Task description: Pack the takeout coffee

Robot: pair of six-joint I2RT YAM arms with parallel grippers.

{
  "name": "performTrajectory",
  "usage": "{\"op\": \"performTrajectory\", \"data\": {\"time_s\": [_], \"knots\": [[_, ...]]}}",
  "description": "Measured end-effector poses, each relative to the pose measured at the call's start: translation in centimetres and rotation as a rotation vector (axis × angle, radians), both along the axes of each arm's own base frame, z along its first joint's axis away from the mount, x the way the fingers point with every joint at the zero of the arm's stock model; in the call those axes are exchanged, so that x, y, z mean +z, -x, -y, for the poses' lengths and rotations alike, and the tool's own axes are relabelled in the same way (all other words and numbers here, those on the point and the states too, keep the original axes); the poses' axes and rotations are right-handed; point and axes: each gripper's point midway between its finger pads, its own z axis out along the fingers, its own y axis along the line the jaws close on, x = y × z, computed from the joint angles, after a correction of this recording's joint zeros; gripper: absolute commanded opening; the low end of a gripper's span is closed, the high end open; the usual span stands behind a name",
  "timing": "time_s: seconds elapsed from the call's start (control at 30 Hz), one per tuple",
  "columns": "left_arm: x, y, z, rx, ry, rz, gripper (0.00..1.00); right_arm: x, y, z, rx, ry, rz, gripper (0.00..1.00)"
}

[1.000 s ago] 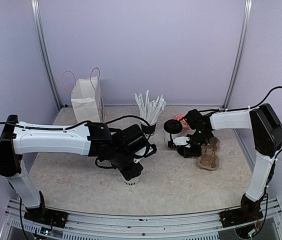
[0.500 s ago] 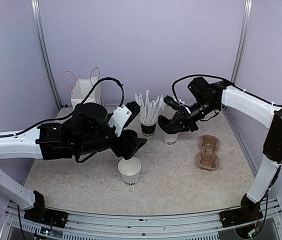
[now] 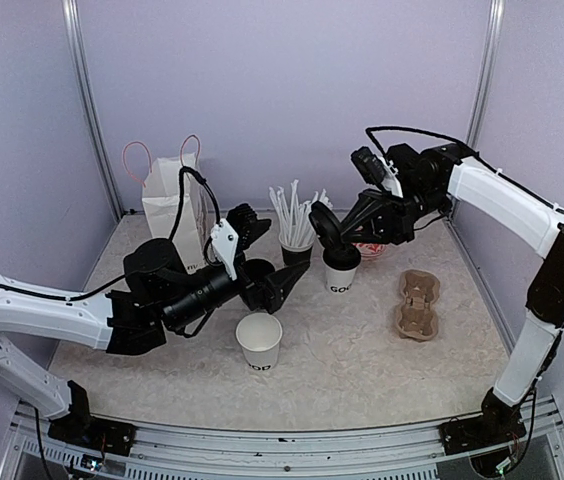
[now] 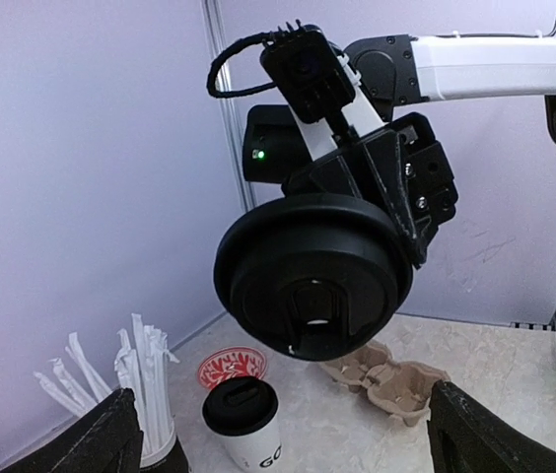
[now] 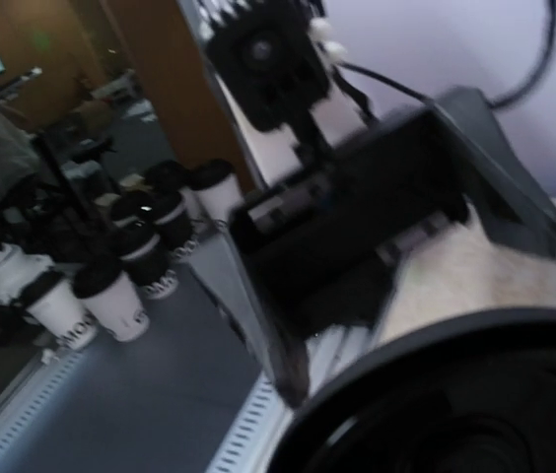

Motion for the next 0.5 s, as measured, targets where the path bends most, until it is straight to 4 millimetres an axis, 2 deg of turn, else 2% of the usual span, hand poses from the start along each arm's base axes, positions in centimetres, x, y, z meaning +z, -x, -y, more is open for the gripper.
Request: {"op": "performTrajectory", "data": {"time_s": [0.27,0.5], "knots": [[0.5,0.0,3.3,-0.097,0.056,0.047,0.94,0.8,1.5,-0.5,0.047,-0.036,-0.037,0.09],[1.1,-0.2,3.9,-0.137,0.106,0.053,0.91,1.0,1.6,-0.4,0.054,-0.047,-0.051,0.10]]}}
